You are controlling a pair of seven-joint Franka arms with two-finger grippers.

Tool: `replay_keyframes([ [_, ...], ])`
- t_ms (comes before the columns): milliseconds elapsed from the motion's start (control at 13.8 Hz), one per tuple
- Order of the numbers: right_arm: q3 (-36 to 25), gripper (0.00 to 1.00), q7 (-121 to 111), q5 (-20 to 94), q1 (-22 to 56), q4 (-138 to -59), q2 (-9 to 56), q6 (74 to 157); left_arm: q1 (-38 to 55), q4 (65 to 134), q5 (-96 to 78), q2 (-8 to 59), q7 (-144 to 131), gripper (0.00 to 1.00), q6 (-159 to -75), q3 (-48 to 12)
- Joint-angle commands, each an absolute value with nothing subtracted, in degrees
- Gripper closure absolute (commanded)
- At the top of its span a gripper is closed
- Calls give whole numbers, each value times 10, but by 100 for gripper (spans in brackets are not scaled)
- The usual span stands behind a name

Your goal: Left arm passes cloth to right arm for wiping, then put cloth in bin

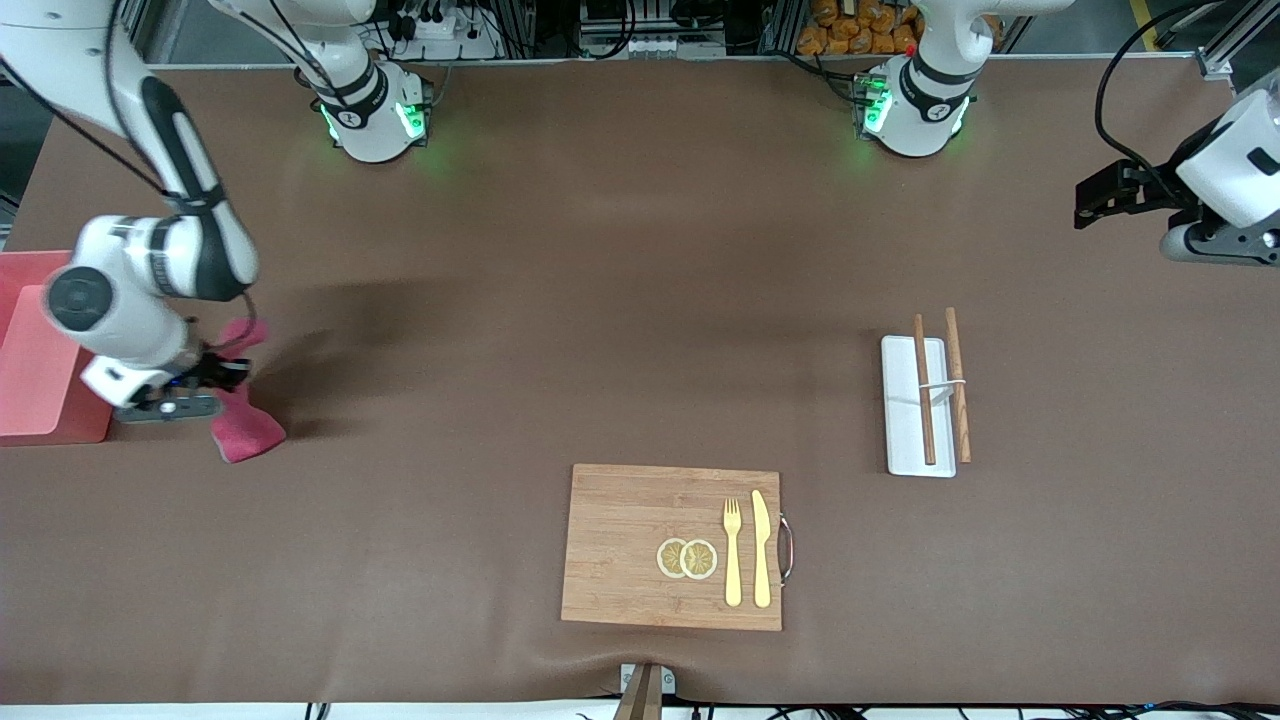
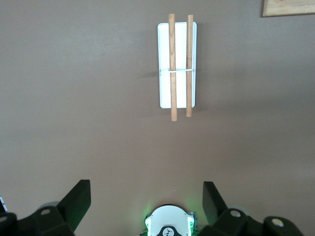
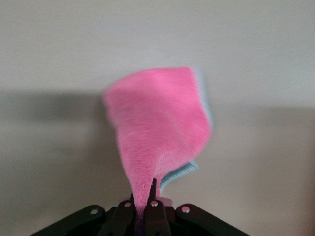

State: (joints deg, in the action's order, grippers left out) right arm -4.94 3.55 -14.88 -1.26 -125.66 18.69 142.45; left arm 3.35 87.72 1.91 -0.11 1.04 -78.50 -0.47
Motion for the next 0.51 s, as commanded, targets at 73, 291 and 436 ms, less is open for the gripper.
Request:
replay_keyframes([
  [73,-14,100,329,-156,119,-1279,172,1409,7,889,7,-19,-5,0,-787,-22],
  [291,16,100,450,-68,184,-1240,183,1407,18,889,7,-18,-9,0,-787,-22],
  [436,18,100,450,23,203,-1215,182,1383,28,887,8,-18,-9,0,-787,-17],
])
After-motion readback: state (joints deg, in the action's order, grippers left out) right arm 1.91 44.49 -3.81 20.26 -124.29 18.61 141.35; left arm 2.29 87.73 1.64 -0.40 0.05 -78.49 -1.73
